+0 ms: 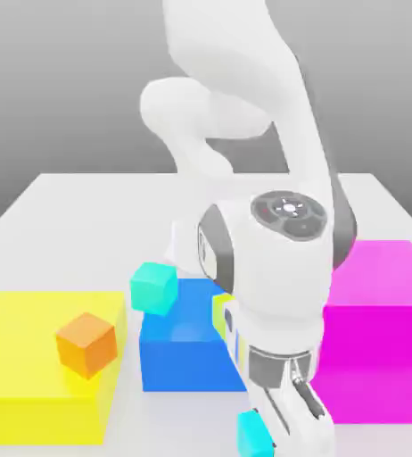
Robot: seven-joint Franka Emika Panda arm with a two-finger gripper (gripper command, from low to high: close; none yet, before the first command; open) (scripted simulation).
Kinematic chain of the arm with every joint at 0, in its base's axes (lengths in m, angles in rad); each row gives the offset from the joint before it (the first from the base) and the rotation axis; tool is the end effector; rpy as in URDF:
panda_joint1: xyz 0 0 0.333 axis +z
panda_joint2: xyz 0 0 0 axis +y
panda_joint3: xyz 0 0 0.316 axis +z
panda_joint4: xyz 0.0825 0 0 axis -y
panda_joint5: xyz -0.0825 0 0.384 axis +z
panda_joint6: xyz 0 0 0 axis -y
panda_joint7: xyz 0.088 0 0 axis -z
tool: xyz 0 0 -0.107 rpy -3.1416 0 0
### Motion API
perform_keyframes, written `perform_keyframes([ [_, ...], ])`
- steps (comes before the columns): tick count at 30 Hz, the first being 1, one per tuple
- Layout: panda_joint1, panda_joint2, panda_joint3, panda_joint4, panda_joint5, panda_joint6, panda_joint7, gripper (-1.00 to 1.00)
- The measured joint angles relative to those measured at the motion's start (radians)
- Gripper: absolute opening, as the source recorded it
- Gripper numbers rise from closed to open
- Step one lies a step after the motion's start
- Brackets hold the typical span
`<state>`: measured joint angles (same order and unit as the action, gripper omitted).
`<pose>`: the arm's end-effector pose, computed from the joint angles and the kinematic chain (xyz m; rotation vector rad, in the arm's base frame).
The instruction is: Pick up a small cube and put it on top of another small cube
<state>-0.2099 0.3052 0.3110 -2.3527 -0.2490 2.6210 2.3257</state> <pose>0.5070 0.0621 0.2056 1.6588 -2.6411 0.0359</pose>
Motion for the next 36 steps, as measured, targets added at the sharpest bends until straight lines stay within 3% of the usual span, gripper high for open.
perform_keyframes([
  [10,-0.091,-0.313,-0.051,-0.181,-0.017,-0.165,-0.256,-1.00],
  [17,-0.094,-0.560,-0.124,-0.317,0.068,-0.260,-0.503,-1.00],
  [28,-0.029,-0.960,-0.325,-0.532,0.216,-0.395,-0.901,-1.00],
  [34,-0.027,-0.846,-0.341,-0.620,0.229,-0.188,-0.938,-1.00],
  [35,-0.028,-0.828,-0.341,-0.628,0.230,-0.162,-0.938,1.00],
  [36,-0.028,-0.828,-0.341,-0.628,0.230,-0.162,-0.938,1.00],
])
